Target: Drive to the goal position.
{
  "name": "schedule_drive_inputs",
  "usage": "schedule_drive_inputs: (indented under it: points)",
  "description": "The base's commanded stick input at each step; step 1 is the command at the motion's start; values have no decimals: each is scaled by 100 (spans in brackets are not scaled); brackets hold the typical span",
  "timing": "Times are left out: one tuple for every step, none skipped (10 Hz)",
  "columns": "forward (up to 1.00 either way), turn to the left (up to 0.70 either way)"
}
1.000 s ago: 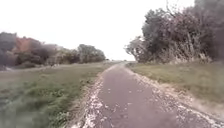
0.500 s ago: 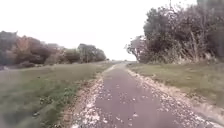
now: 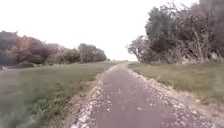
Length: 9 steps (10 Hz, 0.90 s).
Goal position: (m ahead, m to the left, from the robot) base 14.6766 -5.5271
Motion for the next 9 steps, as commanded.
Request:
schedule_drive_inputs:
  points:
    - [70, 0]
    - [70, 0]
    - [70, 0]
    - [70, 0]
    - [70, 0]
    - [70, 0]
    - [70, 0]
    - [70, 0]
    - [70, 0]
